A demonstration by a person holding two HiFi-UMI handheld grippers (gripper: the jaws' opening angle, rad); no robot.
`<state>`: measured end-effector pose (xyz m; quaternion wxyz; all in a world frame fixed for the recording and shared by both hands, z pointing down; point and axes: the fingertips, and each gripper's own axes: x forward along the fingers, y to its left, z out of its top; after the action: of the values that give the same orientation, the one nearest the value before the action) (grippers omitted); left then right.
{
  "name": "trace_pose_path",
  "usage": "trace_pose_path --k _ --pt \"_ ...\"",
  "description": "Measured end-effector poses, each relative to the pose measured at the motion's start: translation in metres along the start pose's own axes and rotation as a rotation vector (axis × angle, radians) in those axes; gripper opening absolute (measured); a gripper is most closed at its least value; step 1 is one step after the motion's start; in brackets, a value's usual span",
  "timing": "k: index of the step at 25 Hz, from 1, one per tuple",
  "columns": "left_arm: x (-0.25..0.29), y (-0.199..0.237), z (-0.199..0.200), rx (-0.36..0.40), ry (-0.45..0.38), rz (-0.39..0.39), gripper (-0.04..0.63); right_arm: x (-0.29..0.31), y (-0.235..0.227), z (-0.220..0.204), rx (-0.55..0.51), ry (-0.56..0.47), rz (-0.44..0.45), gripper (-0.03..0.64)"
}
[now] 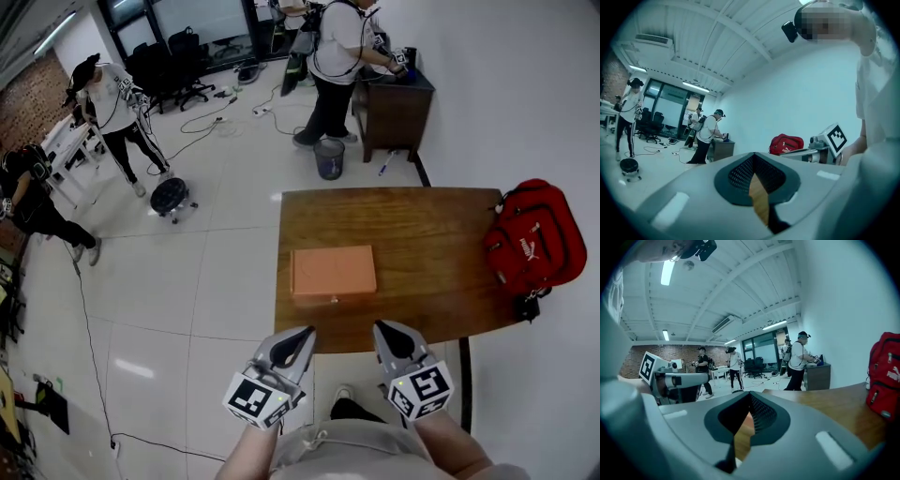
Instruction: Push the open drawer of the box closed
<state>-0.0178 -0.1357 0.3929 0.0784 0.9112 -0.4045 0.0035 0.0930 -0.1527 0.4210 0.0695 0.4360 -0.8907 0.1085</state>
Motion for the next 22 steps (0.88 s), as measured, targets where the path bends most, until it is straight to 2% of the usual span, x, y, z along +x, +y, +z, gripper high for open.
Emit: trace_pose_path --k 6,11,16,22 --pt "-0.055 -0.033 0.0 0.005 -0.019 -0.031 0.006 -0.04 0.046 -0.021 -0.054 0.027 -0.036 0.003" --pt "-0.105 -0.054 0.001 0.028 -0.025 -0.022 0.006 -0.076 0.089 -0.027 -0.042 0.008 -0.055 0.003" --pt "-0.155 -0.079 0.001 0.108 -0.055 -0.004 0.006 -0.109 0.138 -0.03 -0.091 0.0 -0.031 0.003" --pt "-0.183 -0.104 -0.007 0.078 -0.059 -0.032 0.006 -0.141 0.163 -0.038 -0.071 -0.014 -0.066 0.003"
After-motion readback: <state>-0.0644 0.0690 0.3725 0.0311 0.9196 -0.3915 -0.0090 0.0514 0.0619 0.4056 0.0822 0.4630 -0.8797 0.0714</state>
